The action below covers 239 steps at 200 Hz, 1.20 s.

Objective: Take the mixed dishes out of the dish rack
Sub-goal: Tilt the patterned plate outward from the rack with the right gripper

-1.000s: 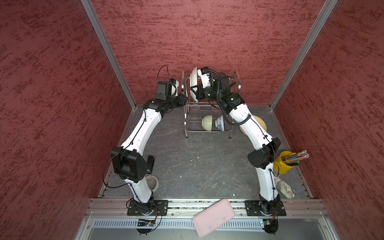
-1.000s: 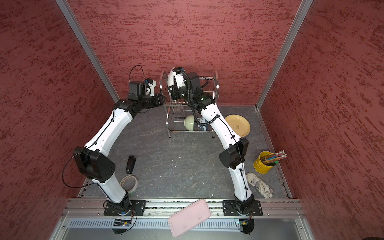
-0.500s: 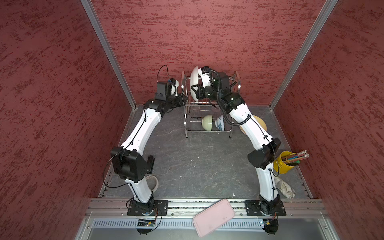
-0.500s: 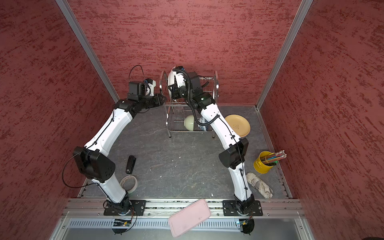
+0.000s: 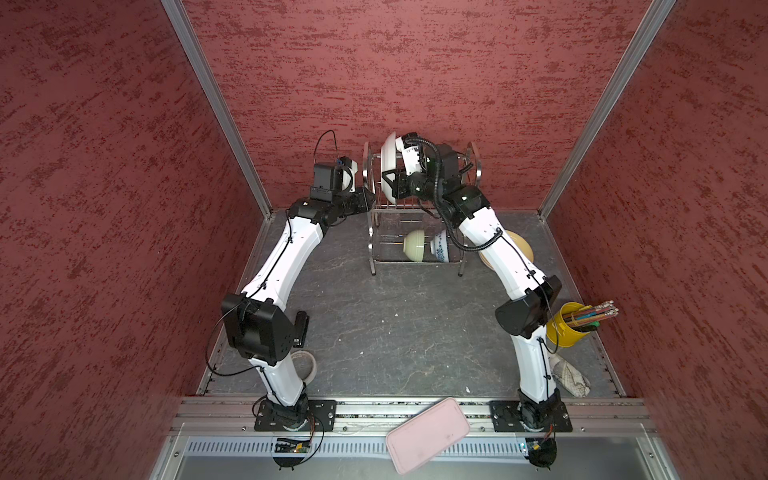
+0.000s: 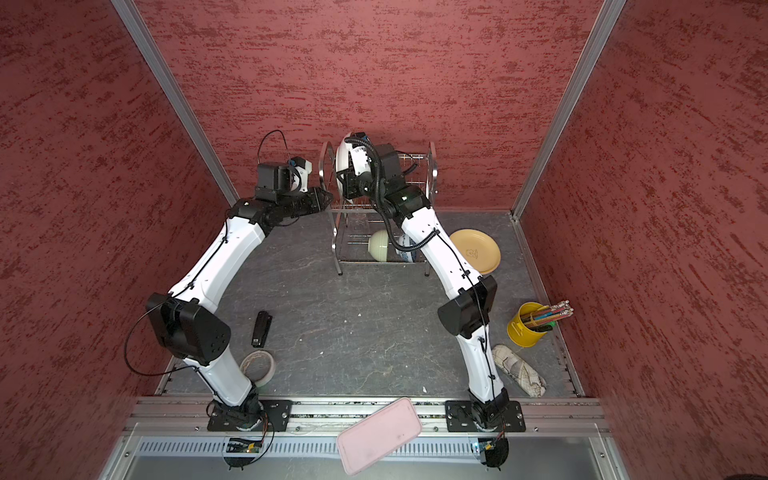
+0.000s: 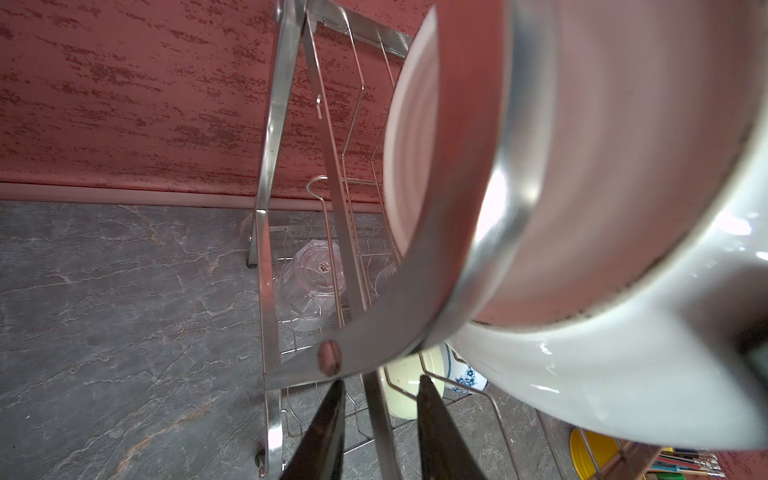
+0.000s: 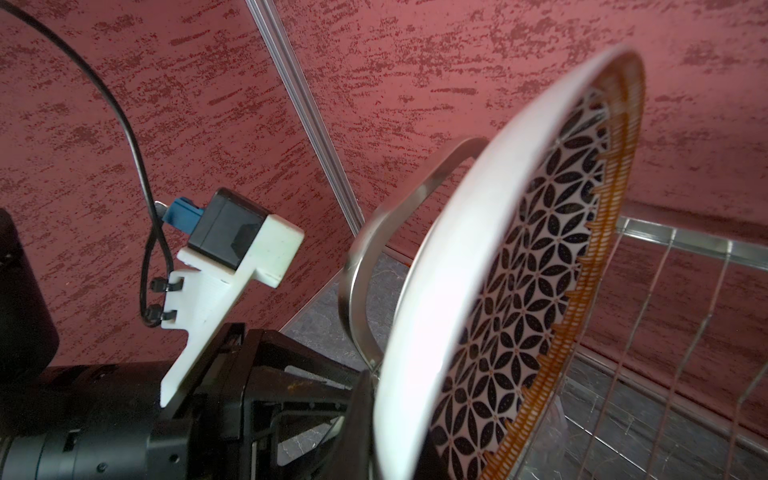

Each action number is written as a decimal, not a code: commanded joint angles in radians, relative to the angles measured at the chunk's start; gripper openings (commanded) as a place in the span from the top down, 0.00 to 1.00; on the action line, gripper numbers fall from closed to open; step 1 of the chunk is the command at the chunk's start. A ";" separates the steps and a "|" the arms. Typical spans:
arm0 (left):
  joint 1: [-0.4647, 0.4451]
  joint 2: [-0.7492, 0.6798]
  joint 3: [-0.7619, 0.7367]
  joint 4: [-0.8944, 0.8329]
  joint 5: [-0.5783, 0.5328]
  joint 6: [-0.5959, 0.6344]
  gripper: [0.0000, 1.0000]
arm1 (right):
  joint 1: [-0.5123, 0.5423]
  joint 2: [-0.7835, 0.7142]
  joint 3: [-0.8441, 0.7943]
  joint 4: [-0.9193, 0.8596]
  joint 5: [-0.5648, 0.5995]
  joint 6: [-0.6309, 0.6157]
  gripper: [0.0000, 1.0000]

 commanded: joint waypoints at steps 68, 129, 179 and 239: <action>0.023 0.027 -0.034 -0.102 -0.046 0.028 0.70 | -0.028 -0.065 -0.026 0.129 -0.098 0.028 1.00; 0.023 0.029 -0.037 -0.101 -0.044 0.026 0.70 | -0.042 -0.080 -0.031 0.156 -0.130 0.042 1.00; 0.023 0.030 -0.036 -0.101 -0.045 0.028 0.70 | -0.048 -0.090 -0.030 0.168 -0.154 0.051 1.00; 0.023 0.030 -0.035 -0.102 -0.045 0.028 0.70 | -0.056 -0.101 -0.031 0.173 -0.167 0.054 1.00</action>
